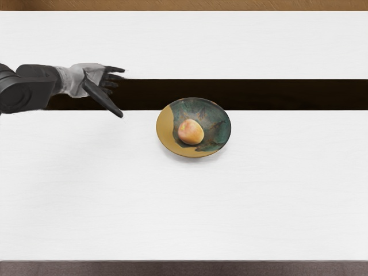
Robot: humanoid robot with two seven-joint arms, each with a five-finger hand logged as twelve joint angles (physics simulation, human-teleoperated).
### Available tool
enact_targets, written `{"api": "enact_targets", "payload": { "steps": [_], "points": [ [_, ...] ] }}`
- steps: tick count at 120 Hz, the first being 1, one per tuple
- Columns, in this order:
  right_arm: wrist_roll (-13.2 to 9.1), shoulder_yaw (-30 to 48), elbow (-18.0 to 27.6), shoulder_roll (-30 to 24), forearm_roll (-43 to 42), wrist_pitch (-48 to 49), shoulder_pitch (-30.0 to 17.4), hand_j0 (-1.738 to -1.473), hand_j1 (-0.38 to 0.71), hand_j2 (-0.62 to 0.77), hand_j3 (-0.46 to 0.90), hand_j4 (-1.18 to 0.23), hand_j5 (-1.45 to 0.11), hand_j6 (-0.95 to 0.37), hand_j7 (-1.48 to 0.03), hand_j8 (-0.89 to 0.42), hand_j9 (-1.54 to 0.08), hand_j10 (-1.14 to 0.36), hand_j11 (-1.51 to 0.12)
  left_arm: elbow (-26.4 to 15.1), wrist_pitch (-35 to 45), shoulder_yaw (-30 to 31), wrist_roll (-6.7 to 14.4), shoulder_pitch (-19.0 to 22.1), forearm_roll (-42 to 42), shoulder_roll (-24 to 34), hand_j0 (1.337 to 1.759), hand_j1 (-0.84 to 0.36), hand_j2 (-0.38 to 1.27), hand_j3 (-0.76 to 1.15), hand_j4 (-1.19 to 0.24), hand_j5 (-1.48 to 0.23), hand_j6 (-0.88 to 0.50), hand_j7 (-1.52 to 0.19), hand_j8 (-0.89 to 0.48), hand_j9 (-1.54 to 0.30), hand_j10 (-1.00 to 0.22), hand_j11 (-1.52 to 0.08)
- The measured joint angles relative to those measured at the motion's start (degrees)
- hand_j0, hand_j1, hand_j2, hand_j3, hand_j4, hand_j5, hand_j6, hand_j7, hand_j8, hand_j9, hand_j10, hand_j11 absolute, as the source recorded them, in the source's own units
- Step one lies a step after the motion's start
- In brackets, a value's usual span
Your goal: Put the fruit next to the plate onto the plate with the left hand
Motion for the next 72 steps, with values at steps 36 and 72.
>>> {"api": "enact_targets", "payload": {
  "steps": [36,72],
  "points": [
    [0.0,0.0,0.1,0.0,0.0,0.0,0.0,-1.658,-0.35,0.0,0.0,0.0,0.0,0.0,0.0,0.0,0.0,0.0,0.0,9.6,-1.9,-0.2,0.0,-0.5,-9.1,1.8,1.658,0.32,0.01,0.0,-0.02,-0.03,-0.02,-0.03,-0.02,-0.03,-0.02,-0.03],
    [0.0,0.0,0.1,0.0,0.0,0.0,0.0,-1.658,-0.35,0.0,0.0,0.0,0.0,0.0,0.0,0.0,0.0,0.0,0.0,9.8,-2.5,-0.2,-1.1,6.2,-14.1,0.6,1.658,0.33,0.0,0.0,-0.02,-0.02,-0.02,-0.02,-0.02,-0.02,-0.02,-0.02]
  ]
}}
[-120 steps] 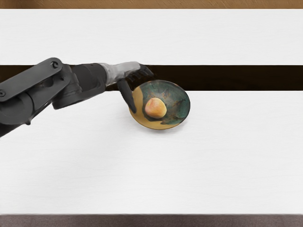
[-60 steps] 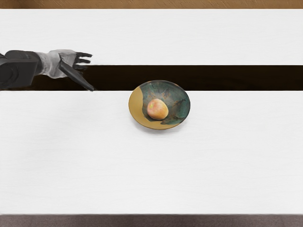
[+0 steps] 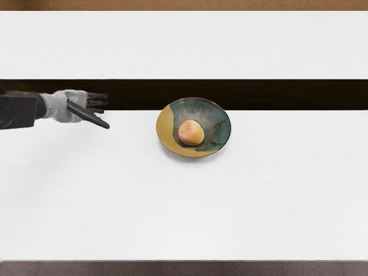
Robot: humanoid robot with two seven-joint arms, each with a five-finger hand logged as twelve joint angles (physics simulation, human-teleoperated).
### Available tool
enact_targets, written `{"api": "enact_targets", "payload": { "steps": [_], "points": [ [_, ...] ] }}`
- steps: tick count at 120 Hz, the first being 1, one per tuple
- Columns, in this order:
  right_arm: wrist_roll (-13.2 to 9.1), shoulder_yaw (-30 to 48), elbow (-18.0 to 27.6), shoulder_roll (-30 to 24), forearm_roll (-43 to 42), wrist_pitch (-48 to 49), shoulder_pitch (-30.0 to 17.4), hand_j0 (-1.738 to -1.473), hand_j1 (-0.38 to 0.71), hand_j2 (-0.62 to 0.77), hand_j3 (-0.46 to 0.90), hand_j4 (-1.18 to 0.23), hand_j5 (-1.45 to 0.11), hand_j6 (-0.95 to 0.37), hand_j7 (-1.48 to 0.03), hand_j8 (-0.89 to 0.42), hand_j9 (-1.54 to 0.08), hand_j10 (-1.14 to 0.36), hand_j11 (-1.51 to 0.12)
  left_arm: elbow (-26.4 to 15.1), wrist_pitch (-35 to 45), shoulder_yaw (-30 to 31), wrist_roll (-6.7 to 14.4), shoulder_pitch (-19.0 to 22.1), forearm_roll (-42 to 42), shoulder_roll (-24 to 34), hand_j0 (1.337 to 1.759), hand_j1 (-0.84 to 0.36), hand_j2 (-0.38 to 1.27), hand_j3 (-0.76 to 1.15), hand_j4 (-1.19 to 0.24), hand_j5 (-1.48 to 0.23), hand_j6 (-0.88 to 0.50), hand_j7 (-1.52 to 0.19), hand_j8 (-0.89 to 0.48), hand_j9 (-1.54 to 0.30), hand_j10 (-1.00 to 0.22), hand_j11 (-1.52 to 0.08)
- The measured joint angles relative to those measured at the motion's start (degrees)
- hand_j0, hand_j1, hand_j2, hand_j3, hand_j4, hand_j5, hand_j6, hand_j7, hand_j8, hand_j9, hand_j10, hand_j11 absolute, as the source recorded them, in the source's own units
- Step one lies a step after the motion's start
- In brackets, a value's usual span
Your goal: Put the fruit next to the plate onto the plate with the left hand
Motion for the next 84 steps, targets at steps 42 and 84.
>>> {"api": "enact_targets", "payload": {
  "steps": [42,84],
  "points": [
    [0.0,0.0,0.0,0.0,0.0,0.0,0.1,-1.658,-0.35,0.0,0.0,0.0,0.0,0.0,0.0,0.0,0.0,0.0,0.0,-2.2,-14.9,-0.1,-13.6,7.0,-2.4,10.2,1.658,0.33,0.0,0.0,-0.02,-0.02,-0.02,-0.02,-0.02,-0.02,-0.02,-0.02],
    [0.0,0.0,0.1,0.0,0.0,0.0,0.1,-1.658,-0.35,0.0,0.0,0.0,0.0,0.0,0.0,0.0,0.0,0.0,0.0,-2.0,-19.1,0.0,-16.4,7.6,-5.9,15.4,1.658,0.33,0.0,0.0,-0.02,-0.02,-0.02,-0.02,-0.02,-0.02,-0.02,-0.02]
  ]
}}
